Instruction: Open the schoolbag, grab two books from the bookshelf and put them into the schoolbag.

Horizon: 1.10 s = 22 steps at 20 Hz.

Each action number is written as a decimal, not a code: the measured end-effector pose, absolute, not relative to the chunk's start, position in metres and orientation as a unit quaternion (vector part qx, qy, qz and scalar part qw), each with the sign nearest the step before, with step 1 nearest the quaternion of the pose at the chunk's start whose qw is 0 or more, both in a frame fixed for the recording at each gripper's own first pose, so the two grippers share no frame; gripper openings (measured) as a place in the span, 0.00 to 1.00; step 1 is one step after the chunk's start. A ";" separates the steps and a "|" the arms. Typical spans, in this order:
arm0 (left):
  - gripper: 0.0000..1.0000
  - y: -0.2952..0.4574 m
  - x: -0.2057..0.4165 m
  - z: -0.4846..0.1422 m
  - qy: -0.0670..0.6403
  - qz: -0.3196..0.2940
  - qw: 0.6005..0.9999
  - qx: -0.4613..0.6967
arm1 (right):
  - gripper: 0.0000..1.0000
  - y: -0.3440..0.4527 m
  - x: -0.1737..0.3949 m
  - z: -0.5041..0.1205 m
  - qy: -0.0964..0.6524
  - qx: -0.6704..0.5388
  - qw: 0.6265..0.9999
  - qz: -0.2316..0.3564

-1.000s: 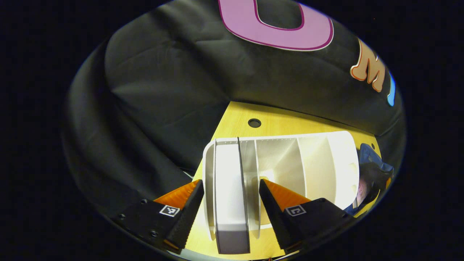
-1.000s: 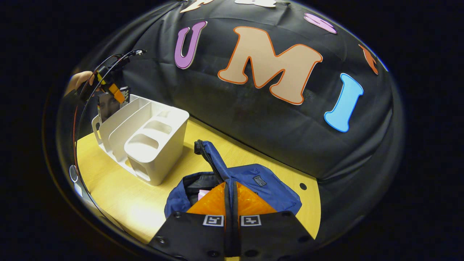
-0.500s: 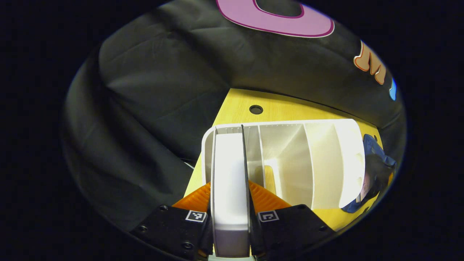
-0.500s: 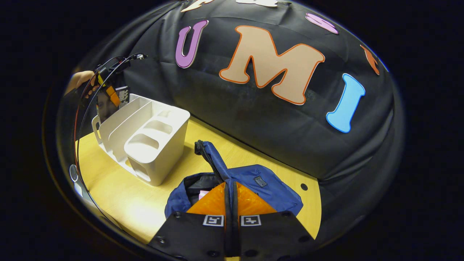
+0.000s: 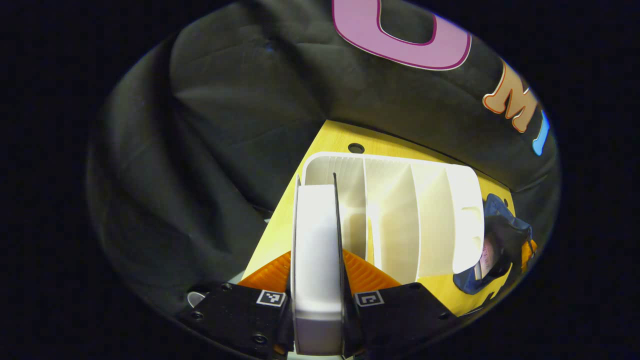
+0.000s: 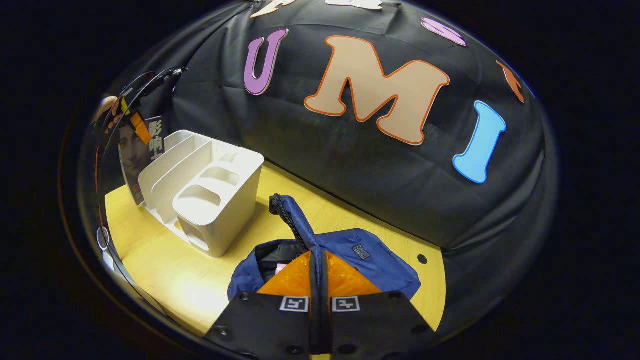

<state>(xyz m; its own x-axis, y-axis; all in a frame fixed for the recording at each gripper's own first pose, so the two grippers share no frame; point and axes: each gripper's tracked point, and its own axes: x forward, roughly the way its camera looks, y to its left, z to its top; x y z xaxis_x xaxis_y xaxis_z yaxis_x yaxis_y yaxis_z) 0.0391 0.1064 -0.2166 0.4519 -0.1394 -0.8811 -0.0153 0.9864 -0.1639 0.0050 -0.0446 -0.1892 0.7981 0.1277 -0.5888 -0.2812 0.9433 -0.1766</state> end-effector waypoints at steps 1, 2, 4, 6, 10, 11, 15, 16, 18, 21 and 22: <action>0.36 0.106 0.031 -0.215 0.525 -0.038 0.847 -0.079 | 0.03 -0.044 0.005 -0.190 0.299 -0.127 0.939 0.111; 0.36 0.105 0.022 -0.211 0.528 -0.041 0.844 -0.081 | 0.03 -0.044 0.006 -0.191 0.299 -0.127 0.939 0.112; 0.36 0.108 -0.003 -0.208 0.535 -0.047 0.838 -0.090 | 0.03 -0.043 0.005 -0.191 0.300 -0.126 0.938 0.116; 0.36 0.104 -0.025 -0.204 0.546 -0.052 0.831 -0.097 | 0.02 -0.042 0.005 -0.192 0.301 -0.126 0.938 0.120; 0.36 0.096 -0.058 -0.202 0.558 -0.049 0.820 -0.118 | 0.02 -0.036 0.005 -0.195 0.304 -0.125 0.935 0.130; 0.36 0.093 -0.065 -0.202 0.561 -0.052 0.816 -0.125 | 0.02 -0.035 0.005 -0.196 0.305 -0.125 0.935 0.133; 0.35 0.069 -0.086 -0.192 0.565 -0.066 0.803 -0.176 | 0.02 -0.032 0.006 -0.197 0.307 -0.125 0.933 0.141; 0.36 0.061 -0.088 -0.190 0.564 -0.069 0.800 -0.190 | 0.03 -0.032 0.005 -0.198 0.307 -0.124 0.933 0.142; 0.35 0.047 -0.095 -0.190 0.567 -0.078 0.792 -0.213 | 0.03 -0.032 0.005 -0.198 0.308 -0.122 0.932 0.145; 0.36 0.024 -0.107 -0.193 0.566 -0.093 0.783 -0.240 | 0.03 -0.033 0.004 -0.198 0.309 -0.118 0.932 0.147; 0.36 0.013 -0.109 -0.195 0.567 -0.097 0.778 -0.253 | 0.03 -0.034 0.004 -0.197 0.310 -0.116 0.932 0.147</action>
<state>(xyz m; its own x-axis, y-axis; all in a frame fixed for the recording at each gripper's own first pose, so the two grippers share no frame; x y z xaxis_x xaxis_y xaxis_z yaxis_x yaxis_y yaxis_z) -0.1091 0.0133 -0.1946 0.3383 -0.4376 -0.8331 -0.1367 0.8531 -0.5036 0.0037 -0.0336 -0.1975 0.7643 0.2024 -0.6123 -0.3465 0.9297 -0.1251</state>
